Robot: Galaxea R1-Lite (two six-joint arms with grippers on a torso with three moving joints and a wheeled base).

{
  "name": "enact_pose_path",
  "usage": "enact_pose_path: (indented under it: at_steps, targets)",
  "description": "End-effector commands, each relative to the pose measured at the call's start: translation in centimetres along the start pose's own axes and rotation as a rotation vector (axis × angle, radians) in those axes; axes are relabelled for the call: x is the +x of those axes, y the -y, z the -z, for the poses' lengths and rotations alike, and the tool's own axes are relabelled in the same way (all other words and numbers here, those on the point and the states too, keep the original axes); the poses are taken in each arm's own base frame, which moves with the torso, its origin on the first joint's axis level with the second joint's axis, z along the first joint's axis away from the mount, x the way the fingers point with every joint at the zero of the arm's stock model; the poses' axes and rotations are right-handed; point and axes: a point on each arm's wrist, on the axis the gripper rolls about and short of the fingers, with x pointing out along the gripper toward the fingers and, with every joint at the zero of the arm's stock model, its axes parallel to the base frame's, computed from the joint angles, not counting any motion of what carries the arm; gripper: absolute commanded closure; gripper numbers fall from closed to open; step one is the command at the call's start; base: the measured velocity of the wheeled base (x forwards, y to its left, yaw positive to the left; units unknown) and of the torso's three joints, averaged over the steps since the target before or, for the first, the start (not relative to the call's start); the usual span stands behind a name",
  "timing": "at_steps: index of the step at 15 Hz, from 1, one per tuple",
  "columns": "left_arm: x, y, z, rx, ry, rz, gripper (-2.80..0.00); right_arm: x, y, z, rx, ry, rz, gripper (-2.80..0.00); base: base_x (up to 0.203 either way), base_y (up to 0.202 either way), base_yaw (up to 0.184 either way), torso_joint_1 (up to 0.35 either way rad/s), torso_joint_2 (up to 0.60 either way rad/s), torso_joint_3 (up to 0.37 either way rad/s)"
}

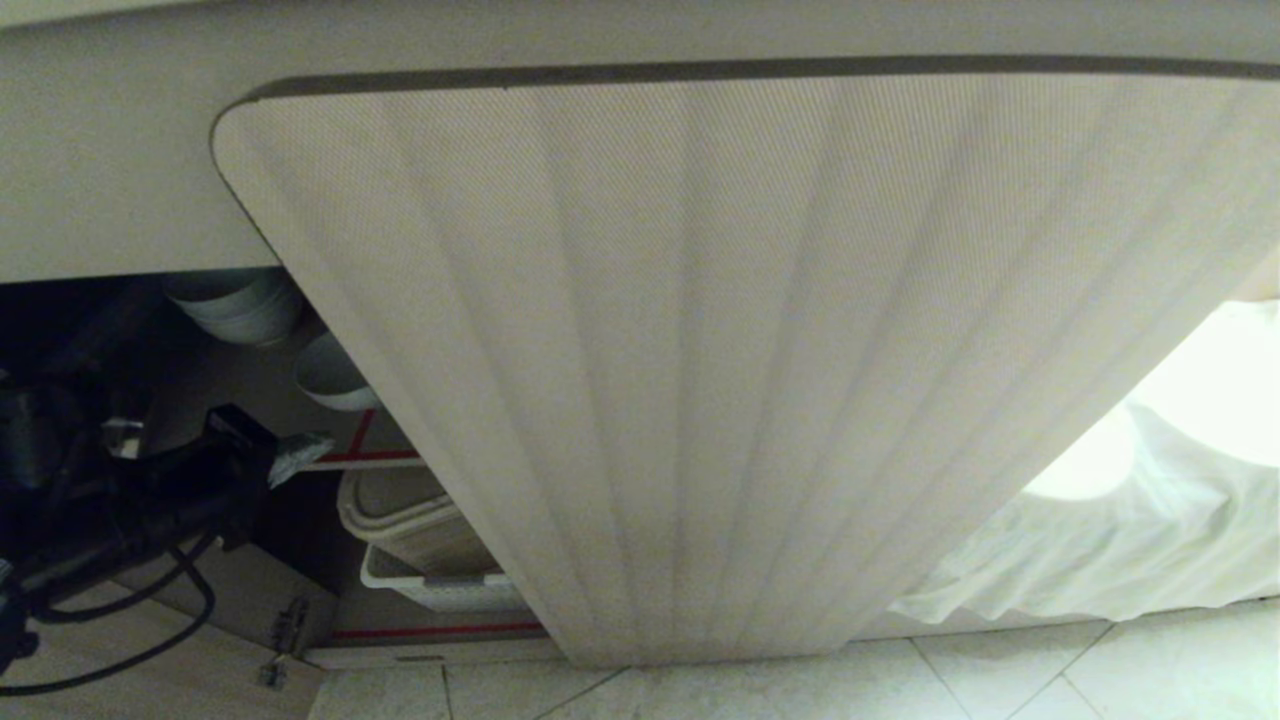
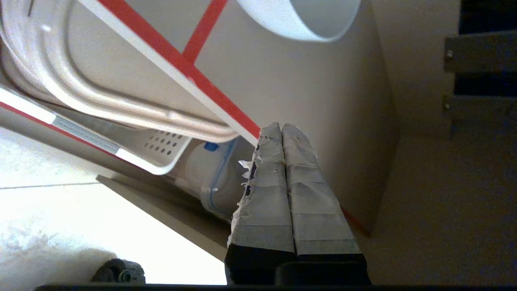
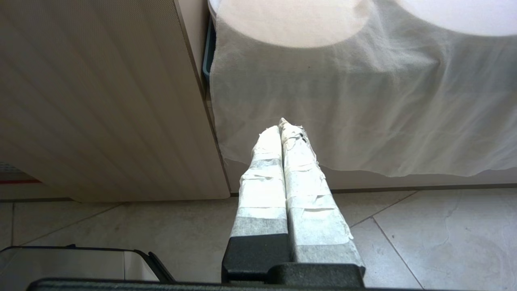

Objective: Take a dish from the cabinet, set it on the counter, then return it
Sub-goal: Take the bowl from the cabinet

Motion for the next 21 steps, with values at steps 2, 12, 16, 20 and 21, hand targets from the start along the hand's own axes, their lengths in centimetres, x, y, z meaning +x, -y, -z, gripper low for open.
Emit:
enact_pose_path:
  at_steps: [2,12,16,20,21]
  targets:
    - [0.6,0.6,-0.7,0.003,0.021,0.007,0.00,0.0,0.0,0.0,0.000,0.000,-0.001,0.00,0.000,0.000,0.000,0.000,0.00,0.000]
    - [-0.3,1.4,-0.8,0.017,0.044,0.037,0.00,0.0,0.0,0.0,0.000,0.000,0.001,0.00,0.000,0.000,0.000,0.000,0.00,0.000]
    - [-0.5,1.2,-1.3,0.012,0.065,0.031,0.00,0.0,0.0,0.0,0.000,0.000,0.001,0.00,0.000,0.000,0.000,0.000,0.00,0.000]
    - [-0.6,0.9,-1.3,0.004,0.070,0.019,0.00,0.0,0.0,0.0,0.000,0.000,0.001,0.00,0.000,0.000,0.000,0.000,0.00,0.000]
    - [-0.6,0.9,-1.3,0.003,0.071,0.017,0.00,0.0,0.0,0.0,0.000,0.000,0.001,0.00,0.000,0.000,0.000,0.000,0.00,0.000]
